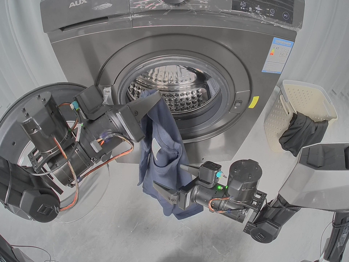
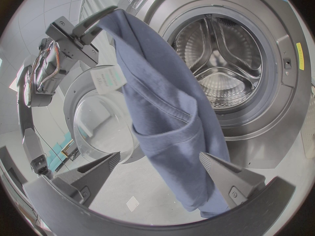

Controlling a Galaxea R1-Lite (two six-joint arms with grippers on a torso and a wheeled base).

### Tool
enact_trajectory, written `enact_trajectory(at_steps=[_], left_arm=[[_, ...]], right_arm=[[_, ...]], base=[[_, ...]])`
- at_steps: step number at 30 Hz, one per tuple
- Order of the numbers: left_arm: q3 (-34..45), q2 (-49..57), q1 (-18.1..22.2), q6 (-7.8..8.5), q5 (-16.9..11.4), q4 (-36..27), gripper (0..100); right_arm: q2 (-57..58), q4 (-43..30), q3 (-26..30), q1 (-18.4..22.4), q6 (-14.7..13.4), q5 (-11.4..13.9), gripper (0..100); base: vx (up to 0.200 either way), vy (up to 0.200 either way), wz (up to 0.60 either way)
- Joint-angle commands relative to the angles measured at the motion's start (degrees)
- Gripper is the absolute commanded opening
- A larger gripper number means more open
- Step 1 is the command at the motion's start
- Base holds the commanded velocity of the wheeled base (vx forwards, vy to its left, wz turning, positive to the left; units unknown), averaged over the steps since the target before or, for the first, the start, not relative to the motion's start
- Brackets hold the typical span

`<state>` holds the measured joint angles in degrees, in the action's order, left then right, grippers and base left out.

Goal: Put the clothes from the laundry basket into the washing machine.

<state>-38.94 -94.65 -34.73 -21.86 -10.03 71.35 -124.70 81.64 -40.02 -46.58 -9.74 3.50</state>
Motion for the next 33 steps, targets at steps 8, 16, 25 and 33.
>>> enact_trajectory(at_steps=[8,16,25,33], left_arm=[[0.0,-0.45,0.28,-0.03,0.28,0.02,0],[-0.09,-0.36,0.37,-0.03,0.19,0.02,0],[-0.09,-0.19,0.28,-0.03,0.01,0.02,0],[-0.44,-0.01,0.28,-0.11,0.01,0.02,0]], right_arm=[[0.24,0.27,-0.85,0.61,0.51,0.02,100],[4.99,0.71,5.22,4.57,1.13,0.54,100],[1.12,0.1,1.35,6.68,2.09,1.77,100],[-3.18,-0.08,-4.01,3.34,2.71,1.25,100]], base=[[0.0,0.0,0.0],[0.0,0.0,0.0],[0.0,0.0,0.0],[0.0,0.0,0.0]])
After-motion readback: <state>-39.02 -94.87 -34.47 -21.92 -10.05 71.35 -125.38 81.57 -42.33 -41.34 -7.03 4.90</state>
